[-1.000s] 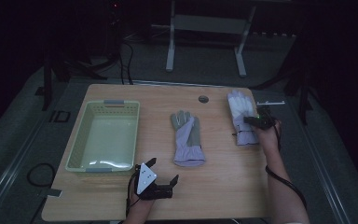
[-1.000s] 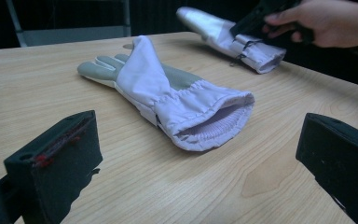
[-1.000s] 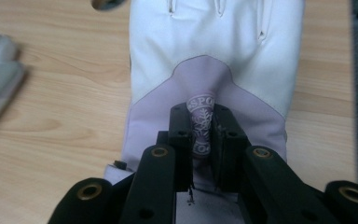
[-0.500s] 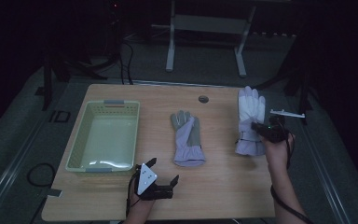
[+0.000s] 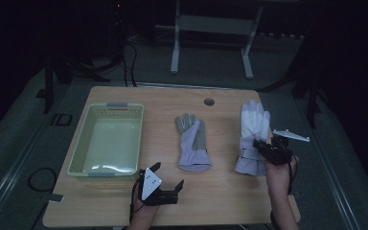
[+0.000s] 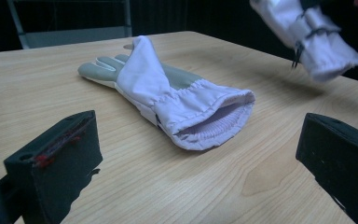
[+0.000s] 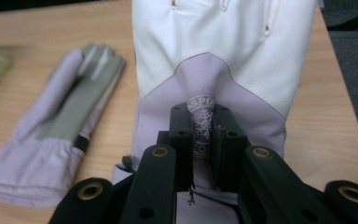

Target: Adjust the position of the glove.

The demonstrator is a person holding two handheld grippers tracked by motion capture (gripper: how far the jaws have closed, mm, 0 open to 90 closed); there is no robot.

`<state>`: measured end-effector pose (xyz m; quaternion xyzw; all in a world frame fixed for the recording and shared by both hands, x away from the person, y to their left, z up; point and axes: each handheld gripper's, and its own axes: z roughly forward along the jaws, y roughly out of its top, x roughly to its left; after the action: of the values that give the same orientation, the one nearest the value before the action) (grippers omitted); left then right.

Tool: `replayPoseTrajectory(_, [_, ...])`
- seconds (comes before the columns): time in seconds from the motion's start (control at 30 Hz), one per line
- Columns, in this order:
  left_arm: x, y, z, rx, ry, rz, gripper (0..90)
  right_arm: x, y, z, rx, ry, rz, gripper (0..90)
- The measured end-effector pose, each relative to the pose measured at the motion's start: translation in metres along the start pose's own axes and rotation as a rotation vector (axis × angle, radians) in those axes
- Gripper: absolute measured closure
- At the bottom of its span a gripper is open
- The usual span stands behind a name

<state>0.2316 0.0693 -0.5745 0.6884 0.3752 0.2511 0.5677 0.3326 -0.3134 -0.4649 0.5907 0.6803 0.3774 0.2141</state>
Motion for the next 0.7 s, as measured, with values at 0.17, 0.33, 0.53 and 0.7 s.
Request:
replayPoseTrajectory(0.17, [-0.001,0.0,0.0,0.002,0.0,0.01,0.0,-0.005,-0.007,0.024,0.05,-0.027,0.008,80.3])
replayPoseTrajectory(0.33, [-0.001,0.0,0.0,0.001,-0.003,0.011,0.0,-0.013,-0.009,0.046,0.091,-0.046,0.016,79.7])
replayPoseTrajectory(0.53, [-0.001,0.0,0.0,-0.002,-0.003,0.012,0.0,-0.017,-0.024,0.07,0.134,-0.056,0.008,77.4])
replayPoseTrajectory(0.7, [-0.001,0.0,0.0,0.0,-0.006,0.011,0.0,-0.016,-0.023,0.076,0.131,-0.064,0.002,75.9])
